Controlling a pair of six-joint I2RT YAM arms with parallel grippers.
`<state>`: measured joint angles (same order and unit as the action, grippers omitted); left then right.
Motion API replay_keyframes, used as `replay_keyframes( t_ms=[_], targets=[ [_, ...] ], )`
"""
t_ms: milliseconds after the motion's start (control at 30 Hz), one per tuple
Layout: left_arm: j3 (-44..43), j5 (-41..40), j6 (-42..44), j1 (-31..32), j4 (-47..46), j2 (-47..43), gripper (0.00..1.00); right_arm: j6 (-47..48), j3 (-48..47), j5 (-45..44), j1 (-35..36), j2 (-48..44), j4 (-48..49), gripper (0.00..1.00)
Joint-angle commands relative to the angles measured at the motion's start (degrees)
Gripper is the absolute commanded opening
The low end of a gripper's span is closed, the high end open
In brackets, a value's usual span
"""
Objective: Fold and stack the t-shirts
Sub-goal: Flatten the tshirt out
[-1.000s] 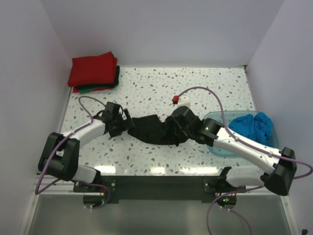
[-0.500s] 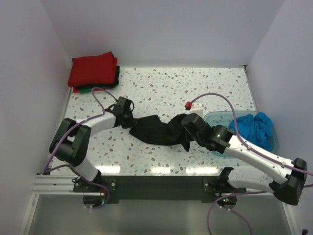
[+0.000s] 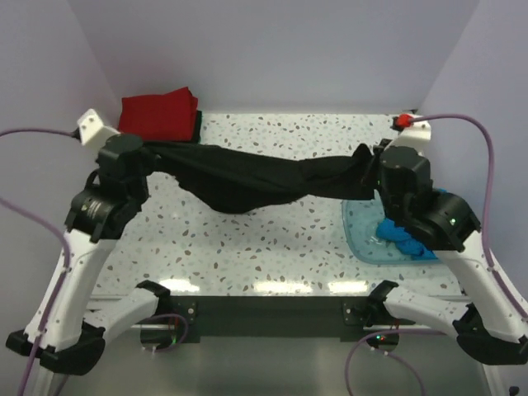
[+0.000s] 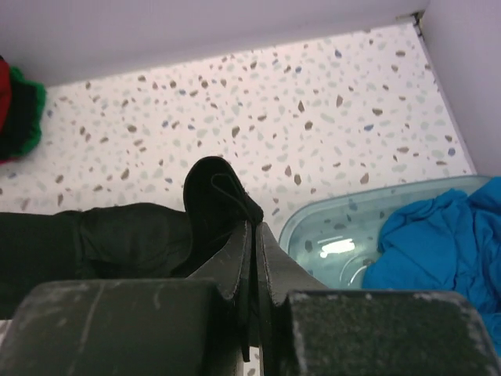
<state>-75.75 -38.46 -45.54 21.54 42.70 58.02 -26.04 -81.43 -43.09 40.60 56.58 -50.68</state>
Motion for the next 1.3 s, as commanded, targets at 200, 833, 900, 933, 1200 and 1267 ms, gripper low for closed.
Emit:
replay_keyframes(
  t_ms=[200,833,900,933,1200,1267],
  targets=[
    [-22.8,-16.1,-0.5,-0.4,13.7,-9.5,0.0,7.0,-15.8,-1.7,0.0,-4.1,-4.0,0.0],
    [-10.6,3.5,3.7,-17.2,-3.5,26.2,0.12,2.5,-10.0,30.2,-24.9,29.0,1.6,0.16],
    [-13.0,8.2,4.8,-17.5,-2.3,33.1,0.99,4.6,-17.1,35.7,-25.7,40.2,-3.2,0.58],
    [-13.8,8.9,4.8,-17.5,-1.4,34.5,1.0,5.5,-17.5,36.9,-25.6,41.9,-3.3,0.78],
    [6.5,15.1,5.3,-17.0,-8.2,19.9,1.0,7.6,-4.5,42.2,-25.6,36.8,10.3,0.99],
    [11.6,16.5,5.0,-16.2,-9.5,16.4,1.0,9.2,-0.4,46.2,-25.1,35.1,14.6,0.99]
  ],
)
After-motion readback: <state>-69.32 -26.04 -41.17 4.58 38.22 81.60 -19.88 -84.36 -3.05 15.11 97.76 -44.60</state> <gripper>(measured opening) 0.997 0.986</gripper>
